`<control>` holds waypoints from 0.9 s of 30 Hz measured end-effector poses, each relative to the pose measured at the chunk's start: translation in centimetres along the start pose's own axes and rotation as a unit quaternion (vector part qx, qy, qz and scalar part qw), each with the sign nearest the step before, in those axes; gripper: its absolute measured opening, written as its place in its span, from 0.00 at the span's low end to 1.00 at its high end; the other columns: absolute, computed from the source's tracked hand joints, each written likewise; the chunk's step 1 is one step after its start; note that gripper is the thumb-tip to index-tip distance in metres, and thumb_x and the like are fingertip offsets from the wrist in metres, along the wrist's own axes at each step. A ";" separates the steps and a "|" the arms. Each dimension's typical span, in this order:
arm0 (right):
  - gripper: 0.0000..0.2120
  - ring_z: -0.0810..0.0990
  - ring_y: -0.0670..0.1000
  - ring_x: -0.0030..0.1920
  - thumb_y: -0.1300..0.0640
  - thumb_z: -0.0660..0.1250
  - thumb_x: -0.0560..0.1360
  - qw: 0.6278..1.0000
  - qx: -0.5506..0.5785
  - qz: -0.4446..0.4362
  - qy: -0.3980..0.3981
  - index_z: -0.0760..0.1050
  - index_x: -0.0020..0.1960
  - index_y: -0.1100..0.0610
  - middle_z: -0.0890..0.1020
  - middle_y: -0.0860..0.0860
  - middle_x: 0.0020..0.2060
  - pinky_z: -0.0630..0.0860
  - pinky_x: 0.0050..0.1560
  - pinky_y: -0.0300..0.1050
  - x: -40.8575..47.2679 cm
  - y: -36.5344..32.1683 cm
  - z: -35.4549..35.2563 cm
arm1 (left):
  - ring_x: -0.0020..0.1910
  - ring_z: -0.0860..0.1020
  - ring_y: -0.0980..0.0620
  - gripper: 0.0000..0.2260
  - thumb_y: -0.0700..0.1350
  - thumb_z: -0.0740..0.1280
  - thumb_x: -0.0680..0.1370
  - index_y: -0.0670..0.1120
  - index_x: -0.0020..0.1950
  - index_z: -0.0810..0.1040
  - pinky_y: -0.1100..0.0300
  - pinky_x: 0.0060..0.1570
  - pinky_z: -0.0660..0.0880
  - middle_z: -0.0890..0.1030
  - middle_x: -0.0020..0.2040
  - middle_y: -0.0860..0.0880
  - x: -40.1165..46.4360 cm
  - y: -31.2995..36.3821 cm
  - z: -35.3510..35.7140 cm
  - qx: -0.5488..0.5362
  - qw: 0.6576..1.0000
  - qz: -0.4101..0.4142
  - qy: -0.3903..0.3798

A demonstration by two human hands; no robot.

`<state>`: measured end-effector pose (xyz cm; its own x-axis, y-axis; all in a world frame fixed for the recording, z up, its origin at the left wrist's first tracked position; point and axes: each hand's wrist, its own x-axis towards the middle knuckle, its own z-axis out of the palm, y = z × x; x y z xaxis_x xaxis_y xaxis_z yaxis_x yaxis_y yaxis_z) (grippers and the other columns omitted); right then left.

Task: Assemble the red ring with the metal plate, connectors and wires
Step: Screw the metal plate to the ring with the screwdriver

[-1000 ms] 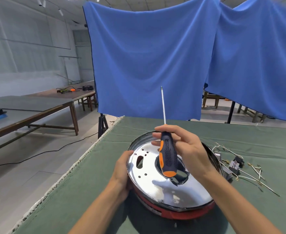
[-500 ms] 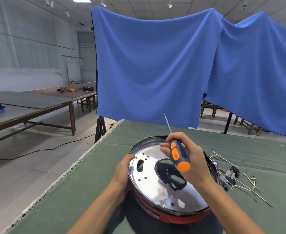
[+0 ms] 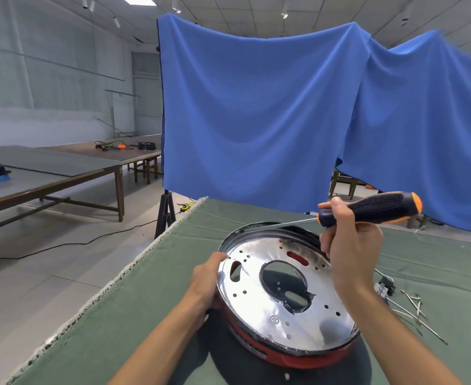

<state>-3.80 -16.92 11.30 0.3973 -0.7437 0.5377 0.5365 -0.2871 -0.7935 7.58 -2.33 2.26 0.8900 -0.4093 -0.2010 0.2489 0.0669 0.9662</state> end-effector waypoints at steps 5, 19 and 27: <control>0.14 0.69 0.45 0.24 0.46 0.65 0.69 0.999 0.006 -0.020 0.050 0.81 0.29 0.49 0.76 0.45 0.22 0.66 0.29 0.39 0.5 0.5 0.6 | 0.36 0.75 0.44 0.18 0.56 0.65 0.67 0.41 0.39 0.81 0.51 0.40 0.68 0.80 0.38 0.38 -0.6 0.5 0.2 0.008 0.999 0.042 0.016; 0.15 0.69 0.46 0.26 0.48 0.62 0.66 0.982 0.101 -0.051 0.152 0.77 0.23 0.49 0.74 0.43 0.20 0.64 0.33 0.45 3.2 0.0 0.7 | 0.34 0.70 0.46 0.21 0.49 0.66 0.64 0.29 0.38 0.73 0.53 0.36 0.66 0.73 0.34 0.39 -2.7 1.9 1.2 -0.076 0.986 0.145 0.021; 0.16 0.70 0.47 0.25 0.50 0.62 0.69 0.983 0.080 -0.053 0.155 0.77 0.23 0.48 0.75 0.43 0.20 0.65 0.34 0.46 2.9 0.9 0.6 | 0.36 0.69 0.45 0.24 0.51 0.67 0.64 0.28 0.40 0.72 0.49 0.40 0.66 0.72 0.36 0.39 -3.1 2.0 1.3 -0.102 0.984 0.147 0.017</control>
<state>-1.77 -18.94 12.32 0.1013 -0.8700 0.4826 0.6828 -0.2920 -0.6697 4.87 -2.12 5.04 0.9466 -0.3139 0.0737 0.0469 0.3601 0.9317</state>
